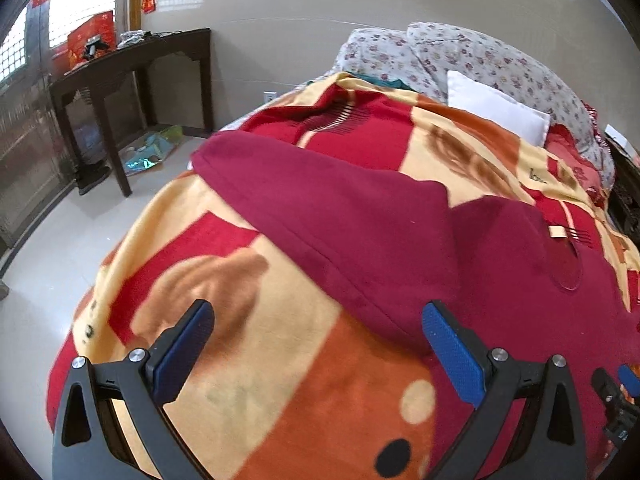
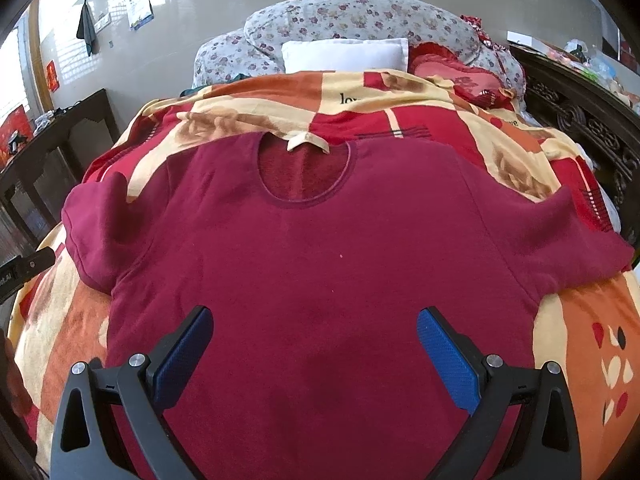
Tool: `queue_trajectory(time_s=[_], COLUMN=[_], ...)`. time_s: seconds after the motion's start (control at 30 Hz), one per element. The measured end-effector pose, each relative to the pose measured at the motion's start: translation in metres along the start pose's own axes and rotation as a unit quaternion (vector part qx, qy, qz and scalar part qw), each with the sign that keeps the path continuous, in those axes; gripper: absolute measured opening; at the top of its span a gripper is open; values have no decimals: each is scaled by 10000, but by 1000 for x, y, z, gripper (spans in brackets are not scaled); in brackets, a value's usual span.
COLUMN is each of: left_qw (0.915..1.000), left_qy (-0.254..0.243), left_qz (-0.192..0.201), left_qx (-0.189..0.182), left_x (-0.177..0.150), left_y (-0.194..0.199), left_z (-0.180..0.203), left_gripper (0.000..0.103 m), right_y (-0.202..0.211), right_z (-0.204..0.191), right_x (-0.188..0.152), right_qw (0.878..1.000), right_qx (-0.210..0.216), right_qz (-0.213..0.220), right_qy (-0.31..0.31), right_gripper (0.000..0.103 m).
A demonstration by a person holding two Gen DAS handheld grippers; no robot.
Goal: Fold small clothes
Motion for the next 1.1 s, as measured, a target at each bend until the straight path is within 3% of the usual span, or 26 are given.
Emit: queue_trajectory(time_s=[0.37,0.53,0.6,0.67,0.73,0.87,0.93,0.97,1.1], left_qw=[9992,9929,9894,9854,9807,9734,9732,9734,9861], left_qy=[248,1028,1244,1436,1651,2027,2070,2050,1554], left_qz=[-245,-394,-594,-791,-895,-995,-926,-931,-410], left_qx=[-175,-449,-463,-461,-535,-383,-372,-412,-431], left_x=[10,45,58,71,78,82,84,85,108], left_y=[-24,-65,-85,-109,-131,-163,-171,-171,-129], left_z=[-25,-70,-84,-93,-99,-110,-111,-110,-94], left_gripper=[103,100,74,60,58,41,26,5,6], right_y=[-7,-8,-9,-12,-17,-25,-27,-28,-25], right_z=[-4,-7,-9,-11,-13,-17,-17,-16,-8], right_x=[-1,-1,0,0,0,-1,-2,-2,1], right_qw=[10000,9999,9998,9997,9995,9992,9991,9991,9989], right_qx=[36,120,160,240,271,303,305,304,376], right_qz=[-93,-89,-87,-100,-137,-242,-283,-287,-259], right_qy=[-1,22,16,-18,-28,35,71,70,-82], right_gripper=[103,103,103,103,103,103,103,103,103])
Point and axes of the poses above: each gripper's, at about its wrist camera, not at the fingertips, and y roughly against the way its jaws point, z to its right, x to its top, the point moved 5 cm from there along -y, roughly the way its jaws point, and after that the axes turned 5 degrees about x, right-handed, at the moved point
